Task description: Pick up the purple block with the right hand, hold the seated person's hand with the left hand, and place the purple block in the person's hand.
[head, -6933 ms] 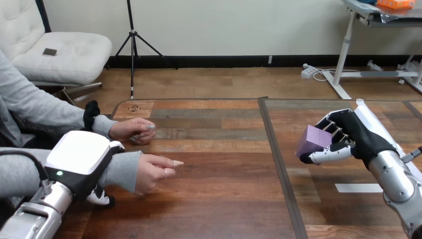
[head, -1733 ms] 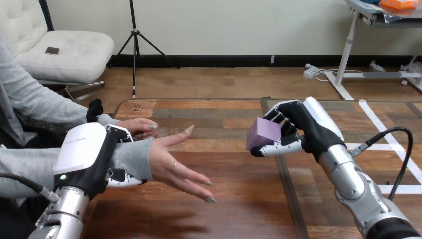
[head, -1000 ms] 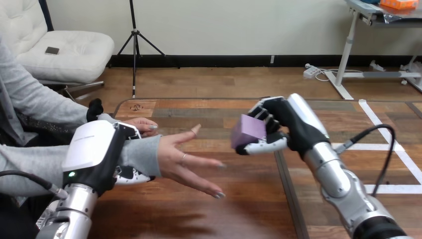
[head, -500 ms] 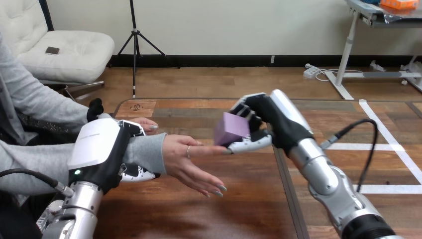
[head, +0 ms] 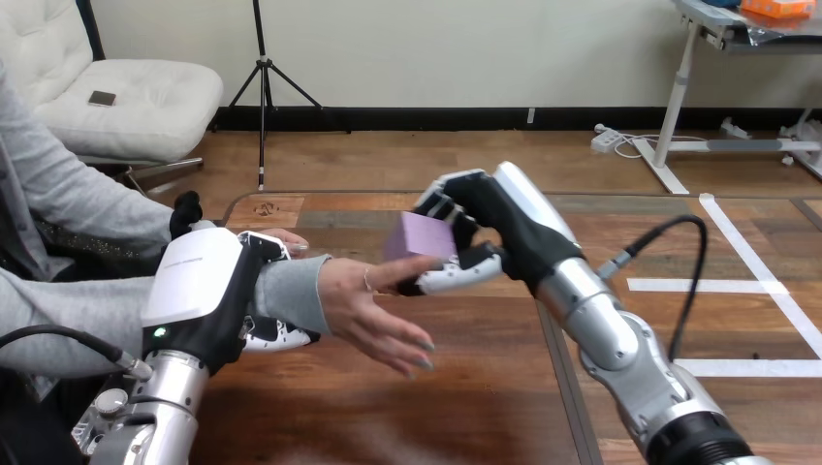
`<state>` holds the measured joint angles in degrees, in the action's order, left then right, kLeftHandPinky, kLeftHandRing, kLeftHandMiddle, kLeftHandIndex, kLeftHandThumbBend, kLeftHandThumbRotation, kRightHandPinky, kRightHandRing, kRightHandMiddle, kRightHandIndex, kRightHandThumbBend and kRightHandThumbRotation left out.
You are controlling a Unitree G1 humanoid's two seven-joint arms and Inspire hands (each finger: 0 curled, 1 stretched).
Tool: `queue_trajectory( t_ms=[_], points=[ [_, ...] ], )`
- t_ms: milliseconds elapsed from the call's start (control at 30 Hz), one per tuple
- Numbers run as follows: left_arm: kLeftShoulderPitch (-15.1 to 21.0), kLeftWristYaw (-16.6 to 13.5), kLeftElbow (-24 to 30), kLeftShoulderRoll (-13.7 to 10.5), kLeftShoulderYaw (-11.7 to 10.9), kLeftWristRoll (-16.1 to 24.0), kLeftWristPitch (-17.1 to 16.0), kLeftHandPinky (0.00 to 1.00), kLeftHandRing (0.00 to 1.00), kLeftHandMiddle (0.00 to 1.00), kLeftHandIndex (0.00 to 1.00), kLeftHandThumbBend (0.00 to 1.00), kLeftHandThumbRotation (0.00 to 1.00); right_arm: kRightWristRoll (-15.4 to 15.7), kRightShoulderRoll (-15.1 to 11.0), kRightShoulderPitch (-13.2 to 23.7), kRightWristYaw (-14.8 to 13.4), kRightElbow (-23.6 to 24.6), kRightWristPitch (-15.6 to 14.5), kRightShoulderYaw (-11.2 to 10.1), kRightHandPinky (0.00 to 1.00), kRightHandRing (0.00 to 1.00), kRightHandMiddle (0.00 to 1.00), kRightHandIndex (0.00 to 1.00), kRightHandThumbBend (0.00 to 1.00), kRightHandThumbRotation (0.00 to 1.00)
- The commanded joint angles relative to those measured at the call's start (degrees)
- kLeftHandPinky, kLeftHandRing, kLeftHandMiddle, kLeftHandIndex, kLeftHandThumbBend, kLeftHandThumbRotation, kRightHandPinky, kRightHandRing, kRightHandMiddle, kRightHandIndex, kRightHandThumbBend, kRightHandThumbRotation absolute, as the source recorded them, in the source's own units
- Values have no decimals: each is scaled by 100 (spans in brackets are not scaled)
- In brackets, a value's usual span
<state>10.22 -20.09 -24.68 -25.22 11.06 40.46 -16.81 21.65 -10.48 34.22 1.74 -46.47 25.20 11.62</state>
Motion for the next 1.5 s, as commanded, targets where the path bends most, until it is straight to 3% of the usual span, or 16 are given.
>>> queue_trajectory(
  t_ms=[0, 567, 1467],
  points=[
    [675, -260, 129, 268, 122, -48, -273, 17, 23, 29, 30, 76, 0, -85, 131, 349, 60, 474, -73, 40, 34, 37, 40, 43, 77, 0],
    [767, -264, 87, 309, 106, -42, -292, 17, 23, 28, 30, 73, 0, -75, 265, 201, 308, 831, -117, 164, 35, 37, 41, 43, 77, 0],
    [819, -272, 200, 340, 38, -86, -237, 17, 23, 29, 30, 73, 0, -166, 248, 55, 591, 1103, -181, 223, 34, 37, 41, 42, 77, 0]
  ],
)
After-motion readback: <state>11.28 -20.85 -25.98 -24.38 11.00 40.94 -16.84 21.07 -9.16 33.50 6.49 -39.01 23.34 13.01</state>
